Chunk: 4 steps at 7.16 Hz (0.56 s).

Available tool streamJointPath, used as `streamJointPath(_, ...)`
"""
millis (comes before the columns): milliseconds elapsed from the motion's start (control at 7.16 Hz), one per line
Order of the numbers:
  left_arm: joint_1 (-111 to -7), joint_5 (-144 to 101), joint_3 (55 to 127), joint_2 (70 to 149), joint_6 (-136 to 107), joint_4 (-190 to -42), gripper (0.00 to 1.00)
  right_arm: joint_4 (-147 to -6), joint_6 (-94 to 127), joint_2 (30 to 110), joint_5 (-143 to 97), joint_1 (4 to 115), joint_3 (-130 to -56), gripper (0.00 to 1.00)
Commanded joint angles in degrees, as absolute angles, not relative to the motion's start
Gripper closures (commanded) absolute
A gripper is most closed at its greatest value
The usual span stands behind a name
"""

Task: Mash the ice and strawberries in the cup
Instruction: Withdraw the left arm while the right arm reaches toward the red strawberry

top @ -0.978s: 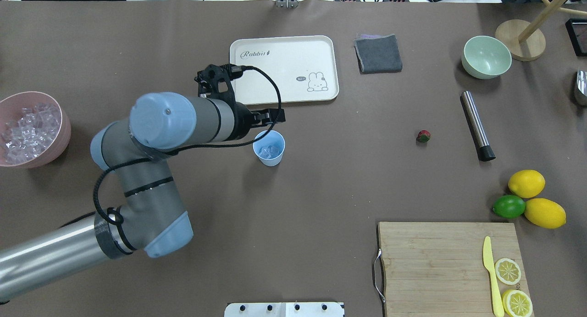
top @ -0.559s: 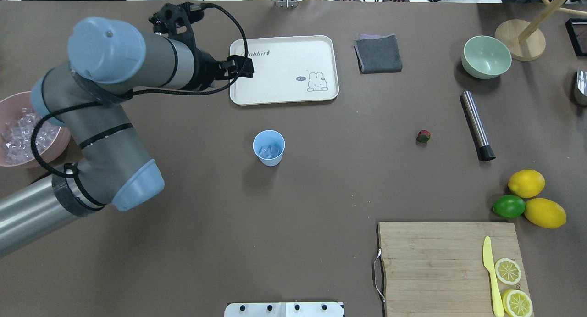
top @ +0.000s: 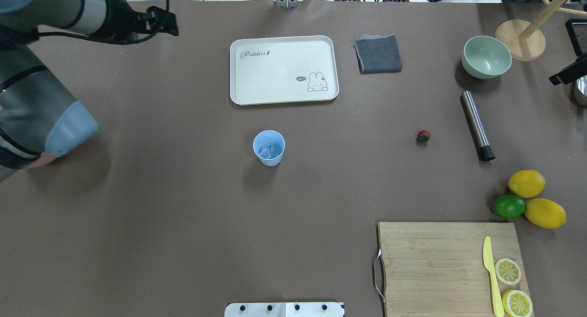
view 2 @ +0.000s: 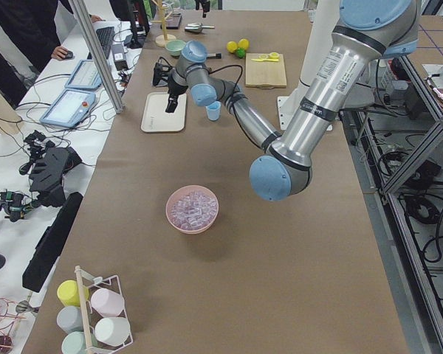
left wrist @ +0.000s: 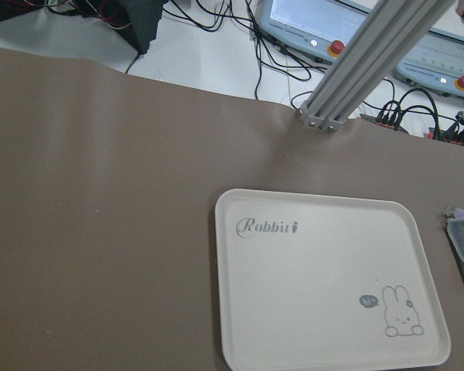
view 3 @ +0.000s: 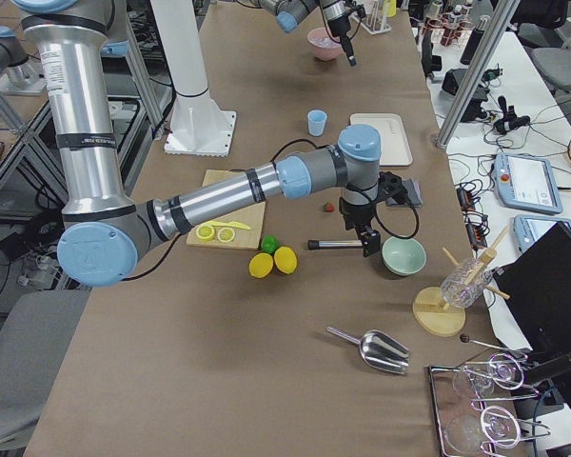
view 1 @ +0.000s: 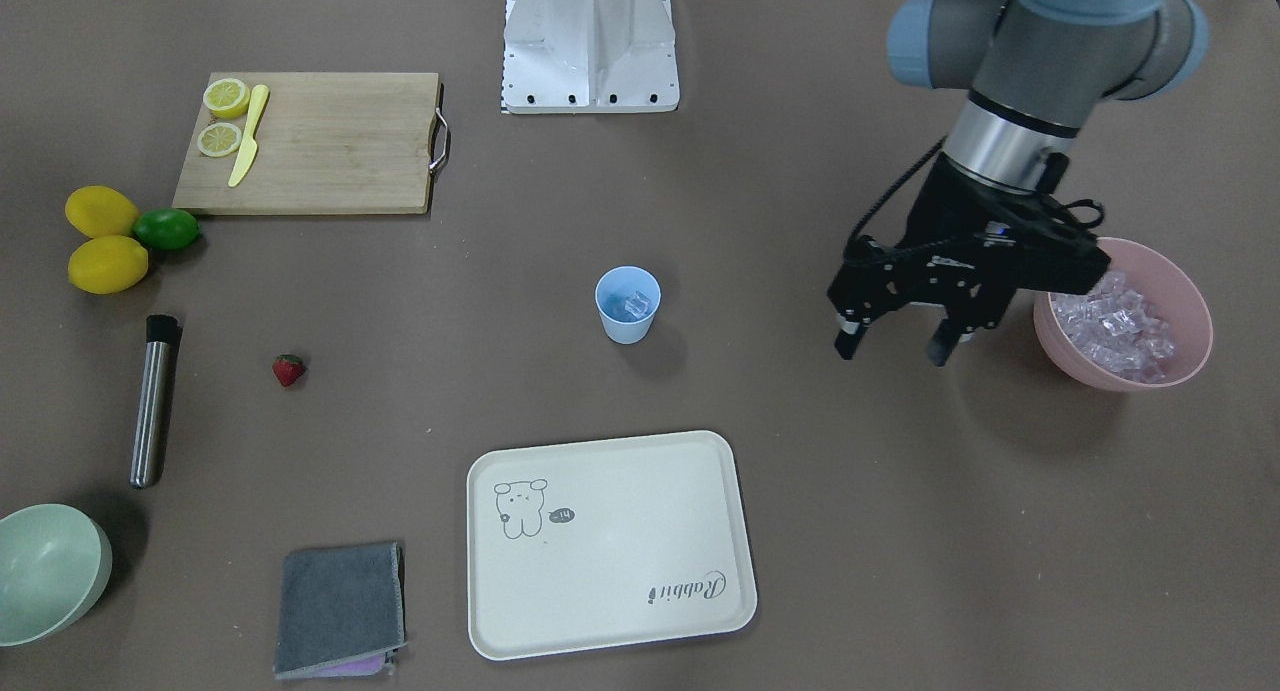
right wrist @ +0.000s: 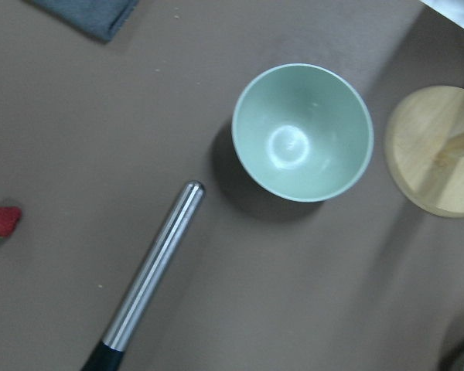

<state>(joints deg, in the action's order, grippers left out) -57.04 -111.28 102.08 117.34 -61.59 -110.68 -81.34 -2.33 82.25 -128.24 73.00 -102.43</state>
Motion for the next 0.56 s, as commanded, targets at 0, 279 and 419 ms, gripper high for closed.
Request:
streamJointPath(0, -66.05, -117.13, 98.81, 113.74, -54.17, -110.65, 0.02, -73.87, 11.32, 79.91, -127.63, 63.33, -100.99, 0.00)
streamJointPath(279, -73.88, -123.10, 95.12, 111.28, -44.34, -110.65, 0.02, -64.29, 24.12, 79.98, -121.33, 56.19, -100.20, 0.00)
streamJointPath(419, -74.70, -123.57, 94.66, 111.27, -43.86, -110.65, 0.02, -62.60, 25.39, 79.72, -120.33, 54.16, -98.63, 0.00)
